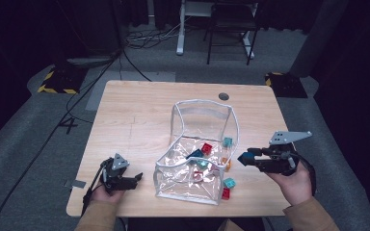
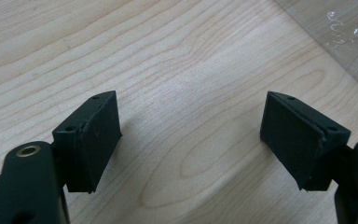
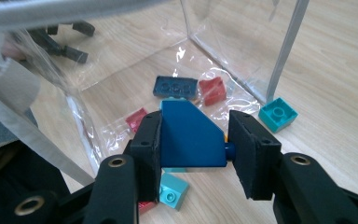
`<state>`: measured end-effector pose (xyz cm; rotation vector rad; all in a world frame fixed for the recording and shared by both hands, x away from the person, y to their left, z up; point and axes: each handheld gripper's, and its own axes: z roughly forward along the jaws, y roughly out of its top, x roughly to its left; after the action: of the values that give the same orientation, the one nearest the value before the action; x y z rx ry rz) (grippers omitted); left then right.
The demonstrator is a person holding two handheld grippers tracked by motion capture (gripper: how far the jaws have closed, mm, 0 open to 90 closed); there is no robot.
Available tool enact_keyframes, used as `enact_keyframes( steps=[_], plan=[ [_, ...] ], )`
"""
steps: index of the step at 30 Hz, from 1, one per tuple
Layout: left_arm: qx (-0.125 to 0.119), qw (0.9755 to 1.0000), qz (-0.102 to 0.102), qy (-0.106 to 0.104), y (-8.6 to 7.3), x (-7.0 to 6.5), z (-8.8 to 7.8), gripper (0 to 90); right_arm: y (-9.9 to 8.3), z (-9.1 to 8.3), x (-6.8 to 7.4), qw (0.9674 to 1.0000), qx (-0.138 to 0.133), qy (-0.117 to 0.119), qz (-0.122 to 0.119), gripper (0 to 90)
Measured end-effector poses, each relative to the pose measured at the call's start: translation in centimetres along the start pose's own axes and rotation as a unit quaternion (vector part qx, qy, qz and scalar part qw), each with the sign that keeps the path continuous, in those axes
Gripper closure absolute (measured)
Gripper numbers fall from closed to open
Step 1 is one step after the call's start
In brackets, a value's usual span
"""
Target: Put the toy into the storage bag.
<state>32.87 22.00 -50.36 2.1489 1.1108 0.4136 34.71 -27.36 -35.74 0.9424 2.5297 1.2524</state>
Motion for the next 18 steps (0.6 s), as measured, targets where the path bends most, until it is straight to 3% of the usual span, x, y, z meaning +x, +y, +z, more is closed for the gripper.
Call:
enact_keyframes(
  steps=[18],
  plan=[
    [0.0, 1.0, 0.0, 0.0, 0.0, 0.0, 0.0, 20.3, 2.8, -3.2, 1.4, 0.9984, -0.051, -0.002, -0.024, 56.4]
  ],
)
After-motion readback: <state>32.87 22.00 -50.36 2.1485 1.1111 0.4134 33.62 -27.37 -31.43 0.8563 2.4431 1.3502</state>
